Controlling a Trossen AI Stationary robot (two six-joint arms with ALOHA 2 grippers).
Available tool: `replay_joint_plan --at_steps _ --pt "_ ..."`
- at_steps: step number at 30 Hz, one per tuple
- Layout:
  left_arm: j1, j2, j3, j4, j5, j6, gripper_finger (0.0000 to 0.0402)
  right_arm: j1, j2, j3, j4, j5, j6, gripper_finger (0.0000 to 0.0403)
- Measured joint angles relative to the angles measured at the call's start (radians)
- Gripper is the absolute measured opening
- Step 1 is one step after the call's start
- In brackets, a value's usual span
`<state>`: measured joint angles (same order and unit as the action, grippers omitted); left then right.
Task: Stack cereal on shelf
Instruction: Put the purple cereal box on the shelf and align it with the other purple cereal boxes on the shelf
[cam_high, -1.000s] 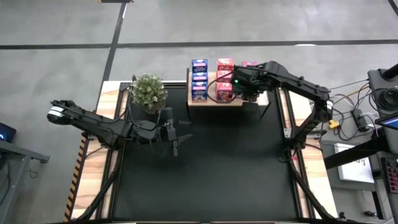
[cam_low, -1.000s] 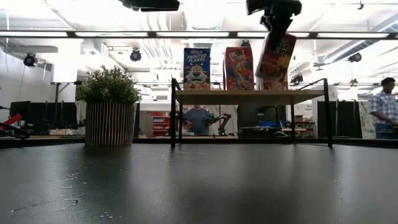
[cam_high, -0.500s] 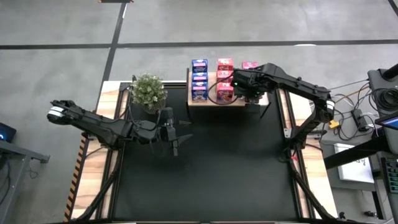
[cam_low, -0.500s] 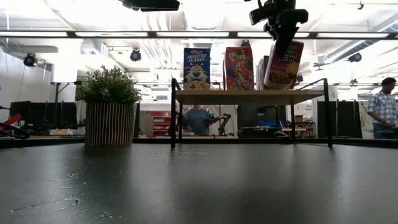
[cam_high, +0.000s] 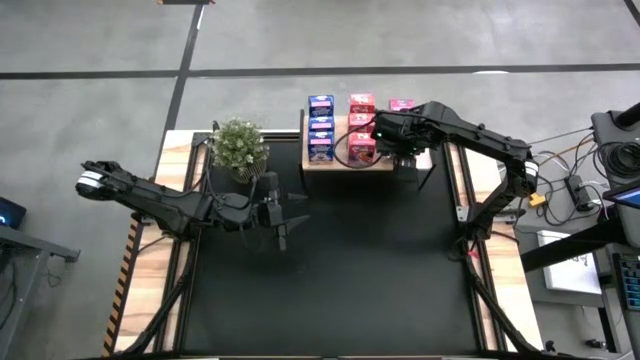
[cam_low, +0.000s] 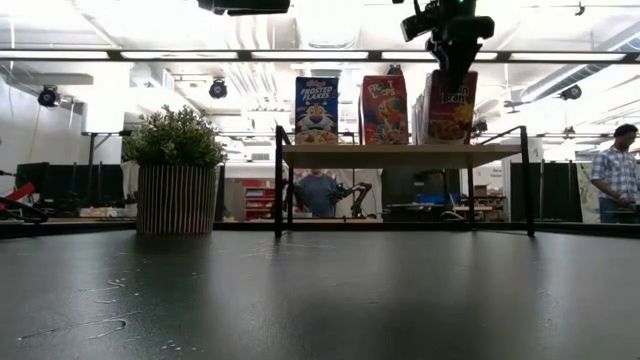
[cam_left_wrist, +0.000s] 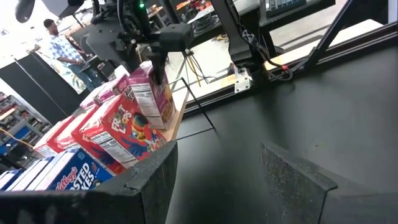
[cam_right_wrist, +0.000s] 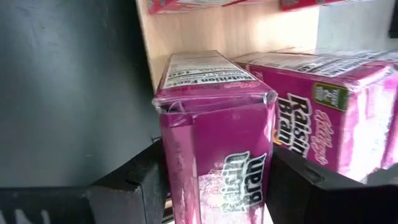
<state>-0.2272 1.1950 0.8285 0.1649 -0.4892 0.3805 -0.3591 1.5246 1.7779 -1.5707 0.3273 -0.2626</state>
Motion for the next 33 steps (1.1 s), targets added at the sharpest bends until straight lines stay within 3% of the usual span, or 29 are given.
replay_joint_plan --at_steps 15,23,33 --pt "0.0 0.0 0.0 0.012 0.0 0.004 0.021 0.0 -0.004 0.0 0.0 0.06 -0.026 0.0201" --pt "0.0 0.0 0.0 0.017 0.0 0.008 0.021 -0.002 -0.005 0.048 0.0 0.009 -0.052 0.0198" --pt "0.0 0.0 0.006 0.015 0.0 0.008 0.021 -0.024 -0.002 0.051 0.0 0.011 0.052 0.0206"
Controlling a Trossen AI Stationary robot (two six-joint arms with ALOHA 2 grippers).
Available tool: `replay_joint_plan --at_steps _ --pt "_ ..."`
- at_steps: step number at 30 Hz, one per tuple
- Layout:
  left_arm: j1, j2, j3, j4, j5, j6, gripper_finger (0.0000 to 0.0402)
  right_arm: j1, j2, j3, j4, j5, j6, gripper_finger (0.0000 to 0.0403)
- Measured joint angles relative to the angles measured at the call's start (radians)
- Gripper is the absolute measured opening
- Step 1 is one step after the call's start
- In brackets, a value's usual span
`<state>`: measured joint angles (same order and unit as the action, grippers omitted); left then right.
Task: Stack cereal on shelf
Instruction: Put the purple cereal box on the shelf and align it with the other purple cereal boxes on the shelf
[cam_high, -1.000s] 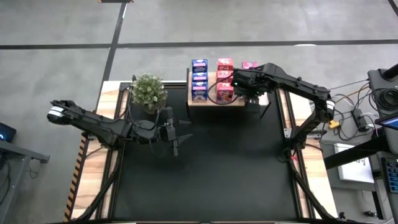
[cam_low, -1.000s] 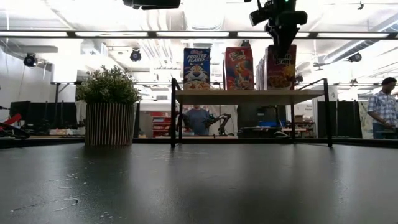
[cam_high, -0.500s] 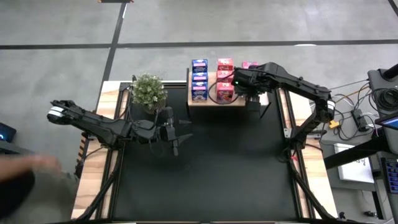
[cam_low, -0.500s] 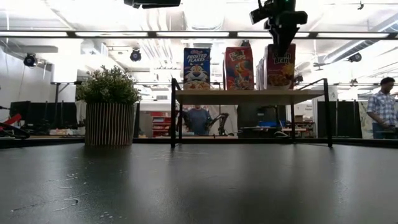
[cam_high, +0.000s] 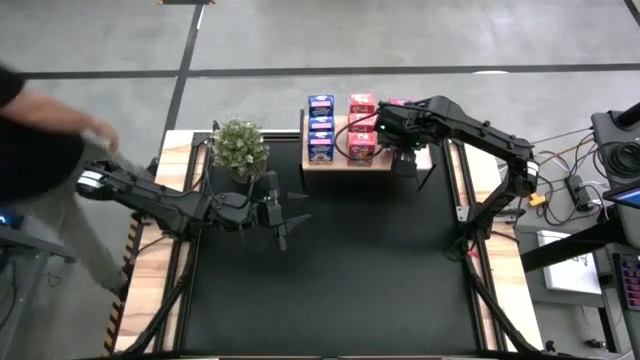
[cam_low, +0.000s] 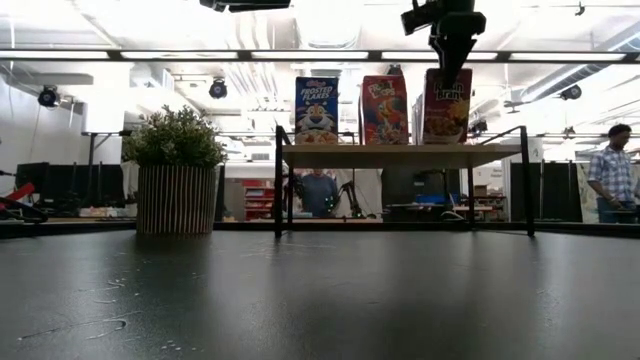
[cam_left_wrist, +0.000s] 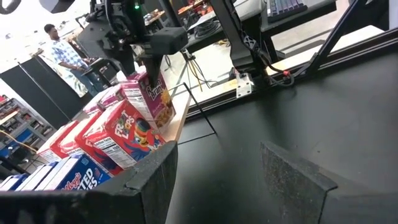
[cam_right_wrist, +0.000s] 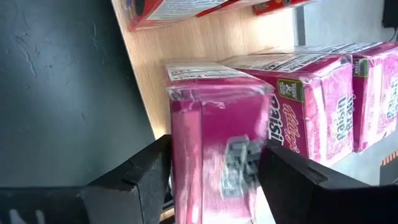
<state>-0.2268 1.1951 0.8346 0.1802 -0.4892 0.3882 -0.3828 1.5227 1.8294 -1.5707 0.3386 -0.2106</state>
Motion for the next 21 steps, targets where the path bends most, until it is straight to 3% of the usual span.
replay_joint_plan --at_steps 10,21 --pt "0.0 0.0 0.0 -0.002 0.0 -0.003 0.021 -0.002 0.0 -0.001 0.0 0.002 -0.017 0.0242" --pt "0.0 0.0 0.001 -0.002 0.0 -0.004 0.021 -0.002 -0.003 0.097 -0.001 0.002 -0.025 0.0236"
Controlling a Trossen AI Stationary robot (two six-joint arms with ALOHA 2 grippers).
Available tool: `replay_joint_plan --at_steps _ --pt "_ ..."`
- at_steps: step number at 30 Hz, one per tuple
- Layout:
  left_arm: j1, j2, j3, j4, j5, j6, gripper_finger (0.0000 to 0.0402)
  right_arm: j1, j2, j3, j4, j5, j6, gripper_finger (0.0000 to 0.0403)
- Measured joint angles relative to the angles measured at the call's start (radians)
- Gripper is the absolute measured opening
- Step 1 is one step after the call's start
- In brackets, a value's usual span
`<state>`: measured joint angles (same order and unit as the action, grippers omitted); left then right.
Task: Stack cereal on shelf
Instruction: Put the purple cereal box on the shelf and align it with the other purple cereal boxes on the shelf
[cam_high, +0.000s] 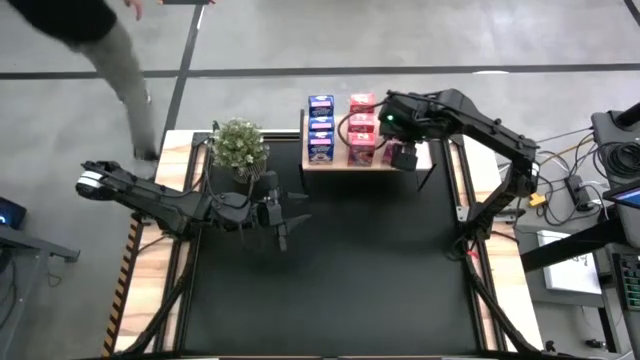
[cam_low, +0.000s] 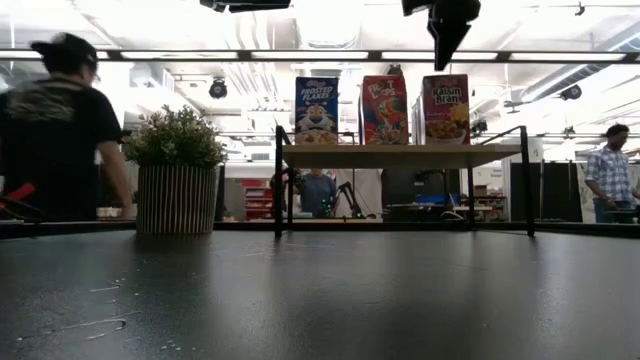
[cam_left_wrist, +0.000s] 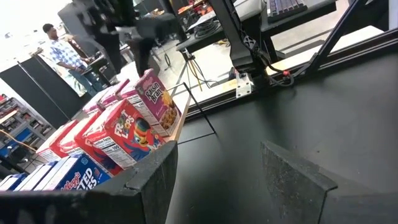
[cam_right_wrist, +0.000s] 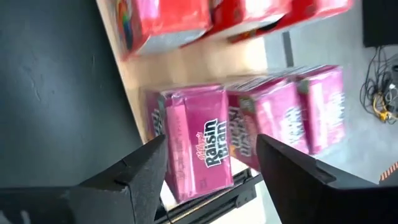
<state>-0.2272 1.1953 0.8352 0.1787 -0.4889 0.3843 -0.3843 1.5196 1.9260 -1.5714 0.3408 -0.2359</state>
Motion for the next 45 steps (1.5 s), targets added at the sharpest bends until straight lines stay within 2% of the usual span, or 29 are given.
replay_joint_plan --at_steps 6,9,14,16,37,45 --pt "0.0 0.0 0.0 0.0 0.0 0.0 0.021 0.0 -0.003 0.052 0.011 -0.049 0.047 0.0208" --pt "0.0 0.0 0.0 0.0 0.0 0.0 0.021 0.0 -0.001 0.043 0.021 -0.055 0.077 0.0158" --pt "0.0 0.0 0.0 0.0 0.0 0.0 0.021 0.0 0.002 0.01 0.041 -0.051 0.07 0.0046" --pt "0.0 0.0 0.0 0.0 0.0 0.0 0.021 0.0 0.001 -0.002 0.042 -0.051 0.067 0.0019" --pt "0.0 0.0 0.0 0.0 0.0 0.0 0.021 0.0 0.001 -0.023 0.001 -0.025 0.034 0.0009" --pt "0.0 0.0 0.0 0.0 0.0 0.0 0.021 0.0 0.001 -0.024 0.001 -0.025 -0.026 0.0009"
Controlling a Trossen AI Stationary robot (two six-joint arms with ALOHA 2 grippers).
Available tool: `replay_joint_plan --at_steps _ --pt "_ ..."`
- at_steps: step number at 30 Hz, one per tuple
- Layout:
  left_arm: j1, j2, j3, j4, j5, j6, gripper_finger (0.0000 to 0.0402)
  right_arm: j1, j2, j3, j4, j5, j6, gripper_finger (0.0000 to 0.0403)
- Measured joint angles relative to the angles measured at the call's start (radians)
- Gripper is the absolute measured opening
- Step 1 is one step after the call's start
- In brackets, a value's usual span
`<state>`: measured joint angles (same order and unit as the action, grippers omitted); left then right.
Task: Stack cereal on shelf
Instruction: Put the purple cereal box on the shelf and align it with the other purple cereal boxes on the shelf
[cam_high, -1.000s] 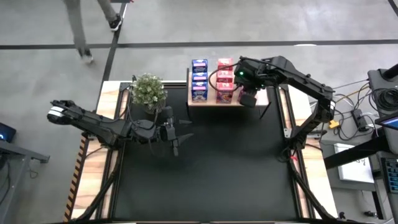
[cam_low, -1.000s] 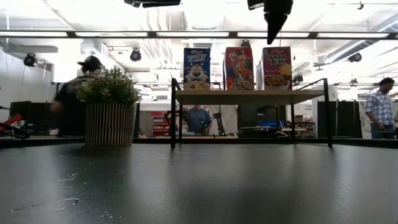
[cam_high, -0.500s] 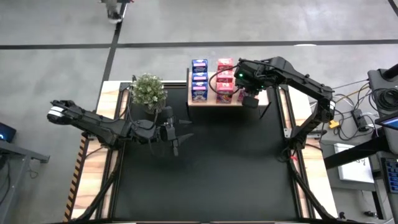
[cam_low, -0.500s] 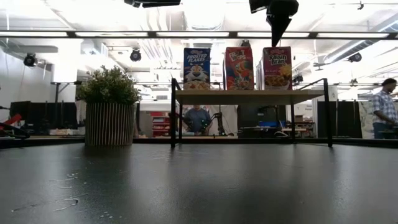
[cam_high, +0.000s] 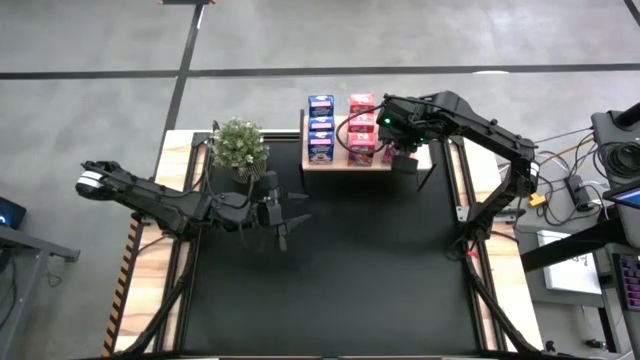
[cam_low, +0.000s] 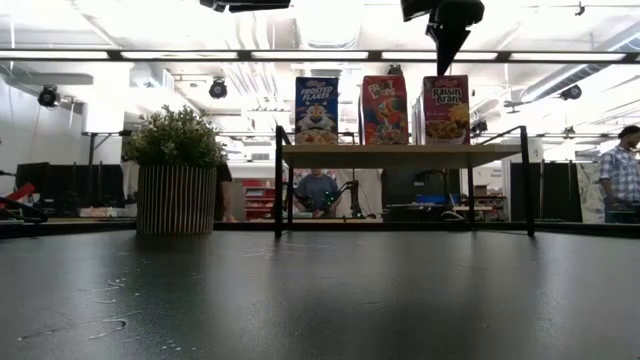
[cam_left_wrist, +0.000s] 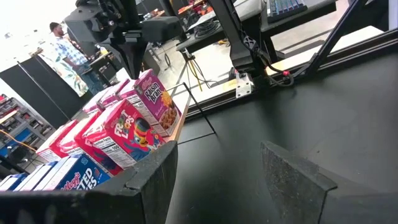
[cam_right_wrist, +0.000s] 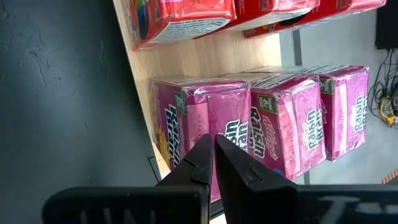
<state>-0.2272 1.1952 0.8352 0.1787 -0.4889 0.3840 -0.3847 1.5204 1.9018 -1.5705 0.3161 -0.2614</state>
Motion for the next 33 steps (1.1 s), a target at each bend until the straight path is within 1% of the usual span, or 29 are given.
replay_joint_plan --at_steps 12,14,16,20,24,27,33 --pt "0.0 0.0 0.0 0.0 0.0 0.0 0.021 0.0 0.0 0.0 -0.001 0.008 -0.026 0.0009" --pt "0.0 0.0 0.0 0.0 0.0 0.0 0.021 0.0 0.0 0.0 -0.002 0.027 0.0 0.0009" --pt "0.0 0.0 0.0 0.0 0.0 0.0 0.021 0.0 -0.004 0.007 0.003 0.025 0.04 0.0009" --pt "0.0 0.0 0.0 0.0 0.0 0.0 0.021 0.014 -0.022 0.028 0.058 0.025 0.133 0.0009" --pt "0.0 0.0 0.0 0.0 0.0 0.0 0.021 0.014 -0.025 0.016 0.102 0.018 0.21 0.0009" --pt "0.0 0.0 0.0 0.0 0.0 0.0 0.021 0.013 -0.024 -0.006 0.148 0.018 0.241 0.0009" --pt "0.0 0.0 0.0 -0.002 0.0 0.0 0.021 0.014 -0.024 -0.041 0.178 0.021 0.241 0.0009"
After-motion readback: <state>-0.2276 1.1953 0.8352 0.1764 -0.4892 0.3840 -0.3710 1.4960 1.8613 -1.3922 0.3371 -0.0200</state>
